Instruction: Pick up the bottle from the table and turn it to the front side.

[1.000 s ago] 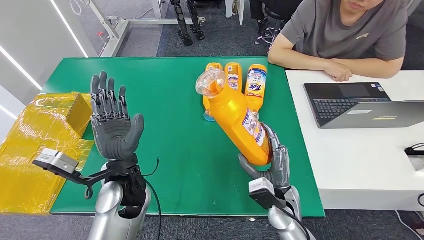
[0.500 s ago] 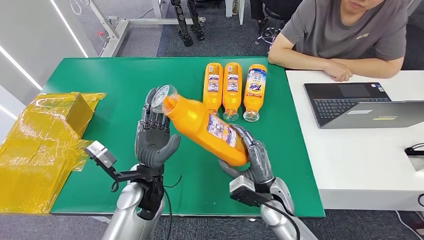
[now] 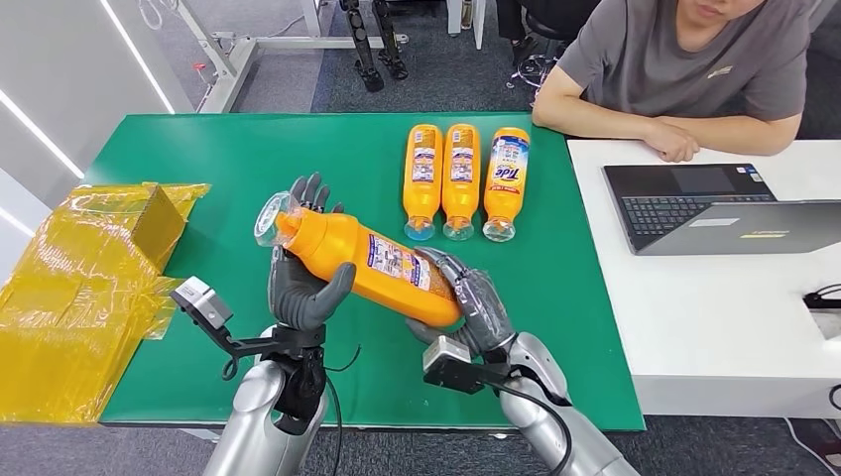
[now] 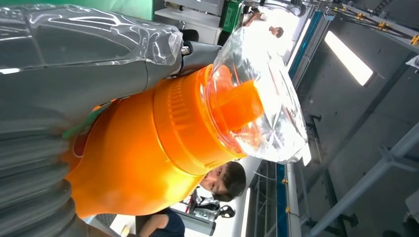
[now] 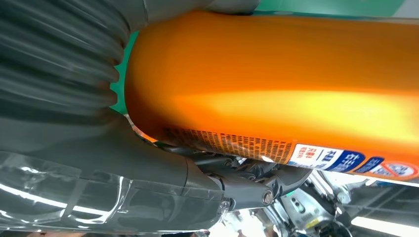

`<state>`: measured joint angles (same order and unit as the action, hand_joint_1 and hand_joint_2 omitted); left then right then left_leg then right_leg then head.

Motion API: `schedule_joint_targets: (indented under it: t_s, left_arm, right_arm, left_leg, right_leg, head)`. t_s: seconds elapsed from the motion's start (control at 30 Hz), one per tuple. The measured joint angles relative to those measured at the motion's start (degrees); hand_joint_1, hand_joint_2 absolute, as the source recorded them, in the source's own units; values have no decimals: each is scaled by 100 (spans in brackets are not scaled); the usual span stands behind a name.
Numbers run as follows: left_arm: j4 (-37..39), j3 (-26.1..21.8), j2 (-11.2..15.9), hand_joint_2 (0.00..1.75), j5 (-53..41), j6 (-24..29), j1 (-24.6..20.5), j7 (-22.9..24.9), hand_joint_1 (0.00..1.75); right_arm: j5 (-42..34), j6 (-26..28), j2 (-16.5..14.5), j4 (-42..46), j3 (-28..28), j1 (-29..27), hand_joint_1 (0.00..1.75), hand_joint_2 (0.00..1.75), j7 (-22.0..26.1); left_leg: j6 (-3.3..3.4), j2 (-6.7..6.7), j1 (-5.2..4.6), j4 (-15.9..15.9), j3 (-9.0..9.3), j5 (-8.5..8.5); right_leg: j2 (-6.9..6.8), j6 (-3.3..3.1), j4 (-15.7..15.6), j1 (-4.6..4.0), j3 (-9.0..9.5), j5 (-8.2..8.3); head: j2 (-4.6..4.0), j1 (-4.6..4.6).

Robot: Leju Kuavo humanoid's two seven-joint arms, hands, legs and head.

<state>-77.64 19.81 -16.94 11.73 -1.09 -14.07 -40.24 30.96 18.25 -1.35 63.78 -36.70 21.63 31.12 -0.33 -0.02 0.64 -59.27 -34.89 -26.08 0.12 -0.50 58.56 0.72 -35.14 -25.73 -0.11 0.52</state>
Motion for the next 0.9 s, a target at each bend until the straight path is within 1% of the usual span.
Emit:
schedule_joint_targets:
  t_s: [0.17,0.3,0.33,0.37,0.43,0.47,0.5,0.9]
  left_arm:
    - [30,-31,0,175,-9,21,0,0,0]
    - [49,-71,-2,175,-25,59,-3,0,0]
    - [53,-80,-2,175,-25,61,-5,0,10]
    - [58,-86,-3,175,-24,62,-7,0,51]
    - [76,-97,-7,175,-27,72,-19,0,138]
    - [87,-103,-11,175,-33,80,-25,0,171]
    - [97,-110,-15,175,-44,91,-30,0,175]
    - [105,-143,-29,175,-111,138,-36,0,175]
  right_arm:
    - [193,-252,-26,-146,-78,108,172,175,-199]
    - [282,-358,-26,-207,-91,110,174,175,-252]
    - [303,-381,-26,-223,-98,108,172,175,-258]
    - [326,-404,-26,-236,-107,106,172,175,-267]
    - [370,-434,-27,-257,-124,100,172,175,-281]
    - [389,-442,-29,-264,-127,95,173,175,-285]
    - [409,-448,-33,-267,-129,89,173,175,-287]
    - [485,-474,-78,-249,-71,21,175,175,-326]
  left_leg:
    - [0,0,0,0,1,0]
    - [0,0,0,0,1,0]
    - [0,0,0,0,1,0]
    - [0,0,0,0,1,0]
    - [0,0,0,0,1,0]
    - [0,0,0,0,1,0]
    - [0,1,0,0,1,0]
    - [0,1,0,0,1,0]
  right_leg:
    - [0,0,0,0,0,0]
    - [0,0,0,0,-1,0]
    - [1,0,0,0,-1,0]
    - [1,0,0,0,-1,0]
    - [1,0,0,0,-1,0]
    - [1,0,0,0,-1,0]
    - [1,0,0,0,-1,0]
    - [2,0,0,0,-1,0]
  head:
    - [0,1]
    - [0,1]
    - [0,1]
    - [0,1]
    - [0,1]
    - [0,1]
    - [0,1]
    - [0,1]
